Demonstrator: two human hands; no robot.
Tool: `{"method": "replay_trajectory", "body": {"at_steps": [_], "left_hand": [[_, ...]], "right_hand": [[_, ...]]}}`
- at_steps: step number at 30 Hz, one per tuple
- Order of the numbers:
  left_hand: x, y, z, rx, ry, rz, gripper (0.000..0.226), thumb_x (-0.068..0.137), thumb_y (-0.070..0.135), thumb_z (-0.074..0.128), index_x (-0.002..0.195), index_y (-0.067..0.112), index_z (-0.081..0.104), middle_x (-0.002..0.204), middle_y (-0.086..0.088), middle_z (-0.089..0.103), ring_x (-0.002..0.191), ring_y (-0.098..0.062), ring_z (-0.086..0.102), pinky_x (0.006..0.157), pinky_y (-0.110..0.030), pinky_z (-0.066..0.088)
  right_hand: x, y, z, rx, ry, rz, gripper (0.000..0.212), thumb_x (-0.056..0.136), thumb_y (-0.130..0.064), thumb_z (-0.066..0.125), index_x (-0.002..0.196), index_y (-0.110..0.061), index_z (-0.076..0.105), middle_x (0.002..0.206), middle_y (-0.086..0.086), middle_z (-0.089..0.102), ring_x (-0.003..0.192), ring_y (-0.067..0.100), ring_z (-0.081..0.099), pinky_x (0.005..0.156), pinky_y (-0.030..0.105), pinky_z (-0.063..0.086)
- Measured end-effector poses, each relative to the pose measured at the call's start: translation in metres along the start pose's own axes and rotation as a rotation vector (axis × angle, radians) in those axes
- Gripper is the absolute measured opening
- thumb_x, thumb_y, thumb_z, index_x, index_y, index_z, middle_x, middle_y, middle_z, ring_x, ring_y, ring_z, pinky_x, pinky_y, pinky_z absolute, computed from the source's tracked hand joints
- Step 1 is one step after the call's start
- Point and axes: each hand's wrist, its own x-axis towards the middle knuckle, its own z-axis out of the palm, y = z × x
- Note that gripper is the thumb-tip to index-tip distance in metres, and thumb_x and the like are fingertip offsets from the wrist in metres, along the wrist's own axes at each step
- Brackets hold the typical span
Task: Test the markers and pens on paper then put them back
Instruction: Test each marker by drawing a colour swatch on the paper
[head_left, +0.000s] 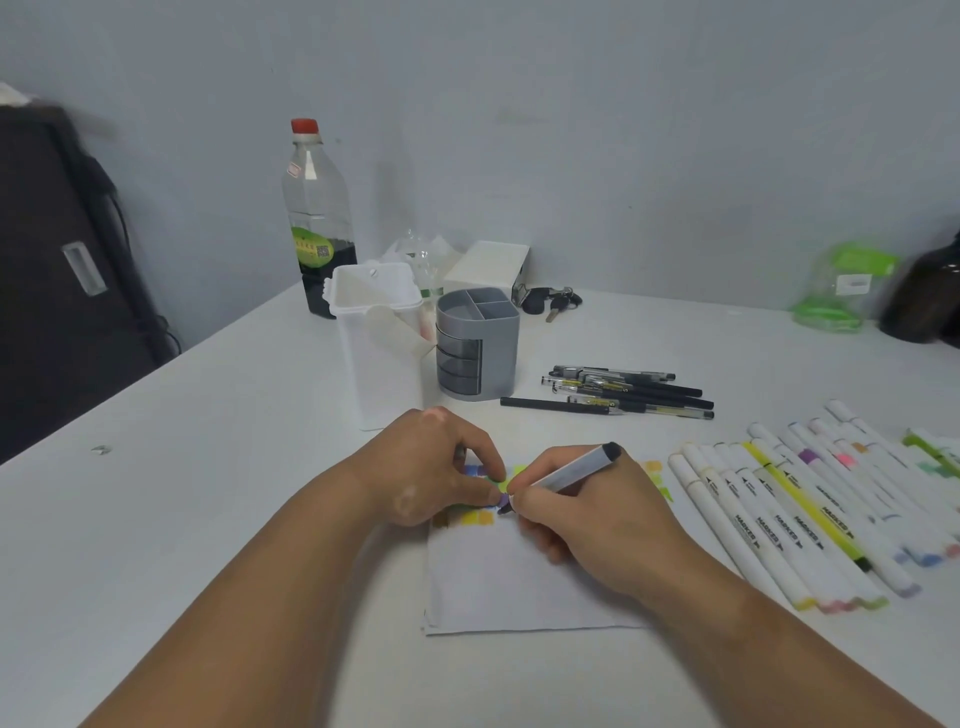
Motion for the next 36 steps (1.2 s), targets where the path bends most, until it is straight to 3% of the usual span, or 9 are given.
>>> {"method": "replay_trajectory", "body": {"at_steps": [4,10,17,20,25,28,31,36], "left_hand": [[0.0007,-0.0003,-0.0001,0.013,0.006,0.005,0.014,0.078,0.052,0.080,0.089,0.047,0.074,0.081,0.008,0.065,0.075,-0.008,0.057,0.065,-0.028,0.051],[0.0009,-0.0008,-0.0010,0.020,0.013,0.016,0.012,0.078,0.052,0.080,0.086,0.046,0.075,0.070,0.011,0.057,0.065,-0.004,0.051,0.051,-0.013,0.038],[0.0021,-0.0011,0.0000,0.012,0.003,0.009,0.013,0.078,0.052,0.080,0.088,0.046,0.075,0.076,0.008,0.062,0.067,-0.006,0.053,0.056,-0.018,0.045],[0.0019,-0.0010,0.0002,0.021,0.005,0.009,0.012,0.078,0.053,0.079,0.086,0.047,0.074,0.072,0.012,0.058,0.067,-0.005,0.053,0.052,-0.014,0.041],[0.0014,-0.0012,0.0006,0.016,0.001,0.006,0.013,0.078,0.051,0.080,0.088,0.044,0.075,0.078,0.009,0.063,0.071,-0.007,0.056,0.063,-0.023,0.051],[0.0017,-0.0007,0.0002,0.016,0.003,0.009,0.013,0.078,0.052,0.080,0.087,0.045,0.074,0.072,0.010,0.059,0.066,-0.005,0.053,0.053,-0.016,0.042],[0.0021,0.0001,0.0001,0.020,-0.001,0.003,0.012,0.078,0.051,0.079,0.087,0.045,0.074,0.074,0.012,0.058,0.069,-0.006,0.053,0.056,-0.017,0.042],[0.0019,-0.0007,0.0011,0.017,-0.006,-0.006,0.012,0.078,0.051,0.079,0.088,0.045,0.074,0.078,0.013,0.060,0.073,-0.008,0.056,0.060,-0.022,0.049]], "right_hand": [[-0.0007,0.0005,-0.0001,-0.002,0.006,-0.014,0.010,0.080,-0.020,0.068,0.079,-0.024,0.077,0.063,0.005,0.072,0.046,0.014,0.060,0.049,0.025,0.050],[-0.0006,0.0009,0.0005,-0.029,-0.006,-0.001,0.010,0.075,-0.025,0.069,0.076,-0.029,0.078,0.058,0.001,0.070,0.047,0.012,0.060,0.049,0.027,0.048],[-0.0008,0.0001,-0.0005,-0.010,-0.029,0.007,0.008,0.077,-0.023,0.069,0.078,-0.025,0.077,0.060,0.005,0.071,0.049,0.015,0.061,0.053,0.031,0.052],[-0.0001,0.0007,-0.0011,-0.031,-0.012,-0.009,0.009,0.080,-0.024,0.068,0.079,-0.027,0.077,0.061,0.006,0.071,0.050,0.014,0.062,0.055,0.033,0.054],[-0.0007,0.0011,-0.0014,-0.039,-0.034,-0.011,0.009,0.080,-0.025,0.068,0.079,-0.026,0.077,0.064,0.007,0.073,0.052,0.016,0.064,0.059,0.042,0.059],[-0.0003,0.0013,-0.0017,-0.044,-0.028,-0.019,0.010,0.081,-0.024,0.068,0.078,-0.027,0.077,0.064,0.007,0.072,0.051,0.015,0.063,0.057,0.038,0.057],[-0.0001,0.0013,-0.0016,-0.040,-0.043,-0.010,0.009,0.080,-0.025,0.068,0.078,-0.026,0.076,0.064,0.006,0.073,0.051,0.014,0.063,0.054,0.032,0.055],[-0.0004,0.0009,-0.0021,-0.041,-0.029,0.000,0.011,0.076,-0.029,0.066,0.078,-0.024,0.076,0.063,0.006,0.073,0.052,0.017,0.064,0.059,0.044,0.060]]}}
